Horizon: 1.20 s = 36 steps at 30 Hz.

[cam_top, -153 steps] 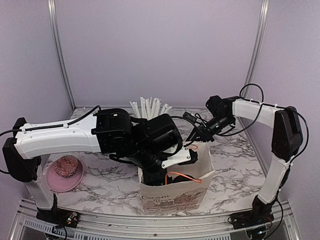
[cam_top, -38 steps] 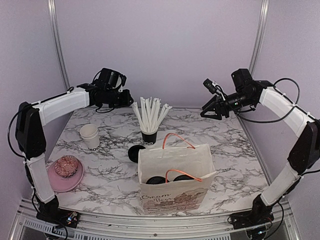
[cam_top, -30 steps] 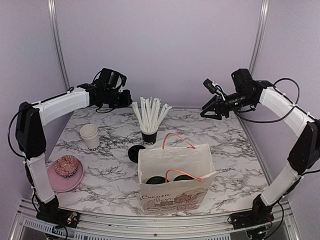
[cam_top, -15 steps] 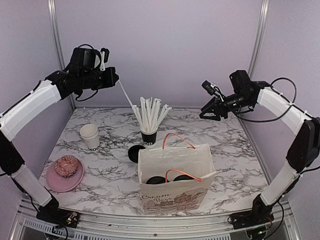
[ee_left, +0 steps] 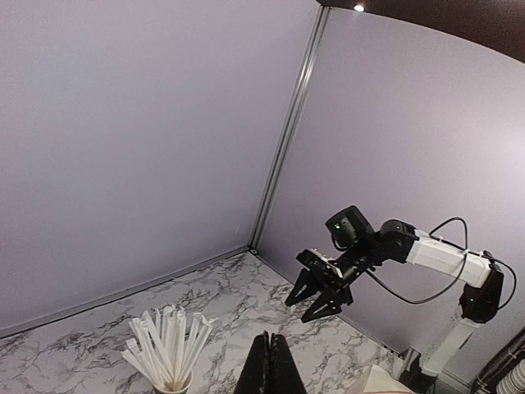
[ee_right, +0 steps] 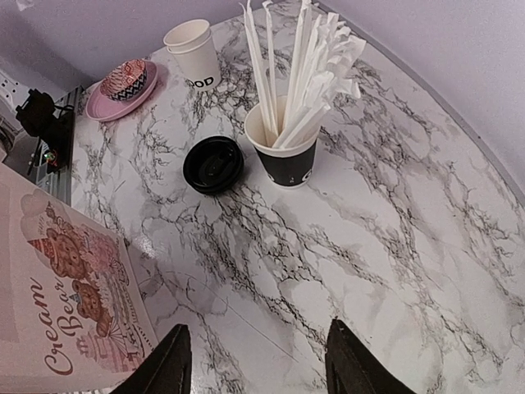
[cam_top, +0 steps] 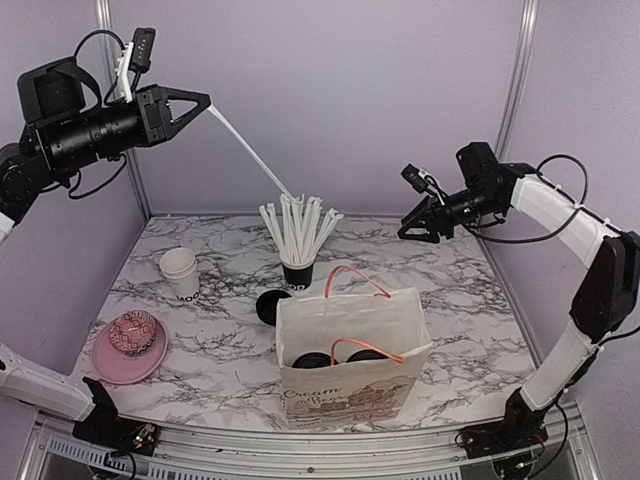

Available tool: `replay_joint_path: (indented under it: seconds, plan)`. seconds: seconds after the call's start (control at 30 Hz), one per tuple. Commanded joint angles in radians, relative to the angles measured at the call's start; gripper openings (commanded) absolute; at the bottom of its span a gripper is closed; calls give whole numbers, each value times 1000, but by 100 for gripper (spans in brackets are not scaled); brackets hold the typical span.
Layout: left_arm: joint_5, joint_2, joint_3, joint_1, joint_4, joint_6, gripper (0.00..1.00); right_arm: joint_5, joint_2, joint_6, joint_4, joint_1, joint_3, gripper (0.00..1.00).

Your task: Pack the takeout coffee

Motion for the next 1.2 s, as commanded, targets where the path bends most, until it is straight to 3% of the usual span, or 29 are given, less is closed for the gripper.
replay_joint_path:
  seconds: [0.0,0.5,0.67,0.97,1.07,1.17]
  plan:
    - [159,-26,16,-22,-61,-46,0,15,16,2,6,0,39,53]
    - [446,-106,-90,-90,-106,-151,0,24,11,1,6,0,26,53]
    - [410,-40,-136,-185,-78,-134,0,19,16,0,6,1,31,53]
    - [366,60,-328,-331,404,-174,0,27,14,-7,8,0,15,53]
    - [379,99,-408,-351,607,-249,0,31,10,-7,9,0,11,53]
    - [408,178,-395,-377,645,-260,0,31,11,-7,9,0,14,53]
